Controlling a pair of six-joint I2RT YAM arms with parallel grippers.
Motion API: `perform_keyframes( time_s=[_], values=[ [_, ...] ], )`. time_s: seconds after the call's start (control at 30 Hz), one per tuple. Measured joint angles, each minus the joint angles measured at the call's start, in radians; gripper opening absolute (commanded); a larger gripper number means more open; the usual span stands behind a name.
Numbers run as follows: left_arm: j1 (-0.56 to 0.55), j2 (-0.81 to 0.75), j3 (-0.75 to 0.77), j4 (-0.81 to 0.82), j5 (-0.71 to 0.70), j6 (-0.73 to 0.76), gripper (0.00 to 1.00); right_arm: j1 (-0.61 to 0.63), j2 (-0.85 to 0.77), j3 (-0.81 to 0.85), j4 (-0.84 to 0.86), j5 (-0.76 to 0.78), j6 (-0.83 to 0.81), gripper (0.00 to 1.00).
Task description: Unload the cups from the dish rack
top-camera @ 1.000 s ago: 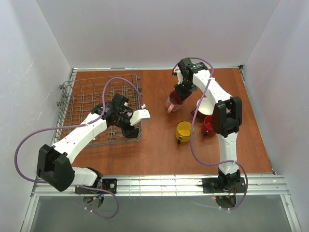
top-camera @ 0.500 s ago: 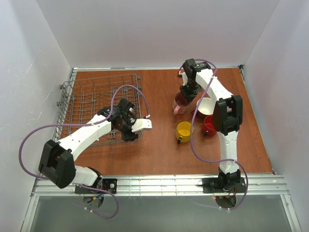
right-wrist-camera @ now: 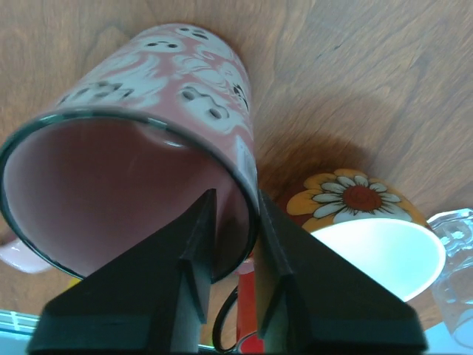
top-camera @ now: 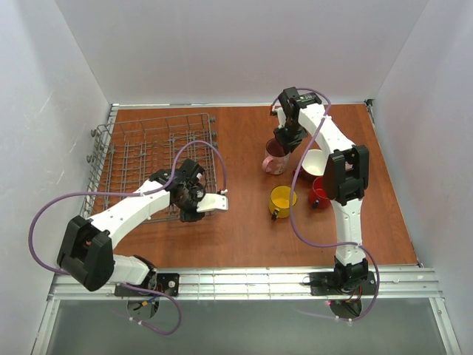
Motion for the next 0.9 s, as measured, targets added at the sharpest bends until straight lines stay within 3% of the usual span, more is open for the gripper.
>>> perform_keyframes(
  time_s=[0.3, 0.63, 0.7, 0.73, 0.83, 0.87, 0.9],
  values=[
    [-0.003, -0.021, -0.024, -0.027, -0.025, 0.028, 0.0, 0.0, 0.0, 0.034, 0.003, -0.015, -0.002, 0.34],
    [-0.004, -0.082, -0.066, -0.059, -0.065, 0.072, 0.0, 0.0, -0.032, 0.034, 0.006, -0.05, -0.002, 0.45],
    [-0.004, -0.082, -0.066, -0.061, -0.068, 0.073, 0.05, 0.0, -0.053, 0.034, 0.014, -0.053, -0.004, 0.49],
    [-0.004, -0.082, -0.065, -0.061, -0.07, 0.073, 0.21, 0.0, -0.064, 0.033, 0.018, -0.053, -0.005, 0.5],
    [-0.005, -0.082, -0.06, -0.063, -0.09, 0.072, 0.5, 0.0, -0.102, 0.033, 0.024, -0.051, 0.0, 0.63],
    [-0.005, -0.082, -0.054, -0.061, -0.102, 0.07, 0.54, 0.0, -0.116, 0.032, 0.026, -0.051, -0.002, 0.63],
    [-0.005, -0.082, -0.043, -0.061, -0.109, 0.056, 0.55, 0.0, -0.129, 0.031, 0.029, -0.05, -0.003, 0.81]
  ],
)
